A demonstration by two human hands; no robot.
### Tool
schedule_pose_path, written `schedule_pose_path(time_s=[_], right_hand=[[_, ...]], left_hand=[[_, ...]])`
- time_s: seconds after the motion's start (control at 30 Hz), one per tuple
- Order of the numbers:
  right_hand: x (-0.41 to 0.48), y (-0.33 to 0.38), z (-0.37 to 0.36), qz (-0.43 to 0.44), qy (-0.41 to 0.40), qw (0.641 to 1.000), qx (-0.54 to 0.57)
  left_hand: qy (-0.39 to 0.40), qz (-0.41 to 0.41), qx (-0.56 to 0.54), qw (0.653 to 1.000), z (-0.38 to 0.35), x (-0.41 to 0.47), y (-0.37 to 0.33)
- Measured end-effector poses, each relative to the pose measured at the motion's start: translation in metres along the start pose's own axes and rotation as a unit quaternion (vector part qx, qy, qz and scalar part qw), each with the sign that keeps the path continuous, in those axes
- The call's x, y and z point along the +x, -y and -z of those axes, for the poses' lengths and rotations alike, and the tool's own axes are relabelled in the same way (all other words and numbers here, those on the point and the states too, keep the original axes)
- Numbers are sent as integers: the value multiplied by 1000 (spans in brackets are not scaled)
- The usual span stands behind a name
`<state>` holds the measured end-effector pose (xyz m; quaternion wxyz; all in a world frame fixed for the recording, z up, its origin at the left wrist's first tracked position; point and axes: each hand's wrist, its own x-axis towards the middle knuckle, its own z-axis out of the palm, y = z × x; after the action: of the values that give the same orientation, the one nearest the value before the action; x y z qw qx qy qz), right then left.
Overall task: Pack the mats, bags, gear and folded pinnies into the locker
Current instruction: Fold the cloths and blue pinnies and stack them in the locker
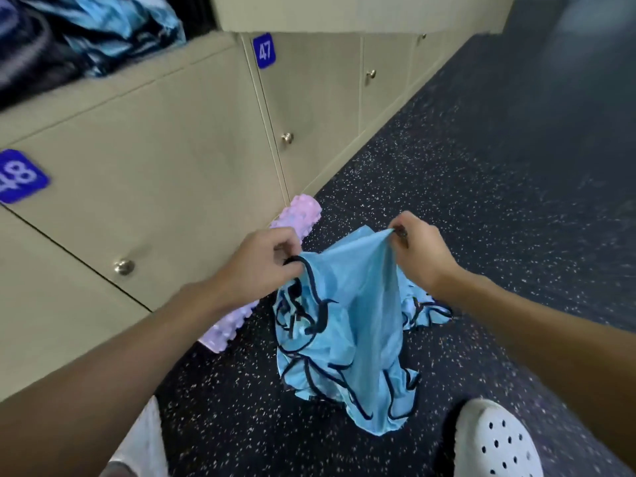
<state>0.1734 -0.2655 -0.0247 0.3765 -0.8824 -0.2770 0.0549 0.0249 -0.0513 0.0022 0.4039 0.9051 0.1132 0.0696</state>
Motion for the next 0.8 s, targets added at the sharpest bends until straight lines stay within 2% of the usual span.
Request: schedule_pose_path(time_s=[0.17,0.3,0.37,0.4,0.5,0.57,0.6,0.67,0.8], right_hand=[[-6,65,68,35,-51,998,-9],[-12,105,112,49,-66,995,-48],[-19,126,125,56,-44,997,-28],[-25,137,130,57,-21,998,18],[-50,175,136,54,110,977,172],[-64,195,133,80,182,965,170],[-68,203,130,100,190,963,160],[-74,213,127,123,157,966,163],[-76,214,127,116,129,968,181]], left_hand=[[-16,-26,-49,998,65,-7,-89],[-38,-62,-43,996,100,-25,-145],[-51,-78,-51,994,109,-35,-163],[-53,-83,-53,994,112,-42,-171],[-66,-99,-27,993,112,-58,-191],[-102,-108,1,989,112,-65,-198],[-119,-109,13,987,114,-68,-199],[-129,-101,18,986,121,-74,-199],[-92,-45,-2,995,128,-86,-190]])
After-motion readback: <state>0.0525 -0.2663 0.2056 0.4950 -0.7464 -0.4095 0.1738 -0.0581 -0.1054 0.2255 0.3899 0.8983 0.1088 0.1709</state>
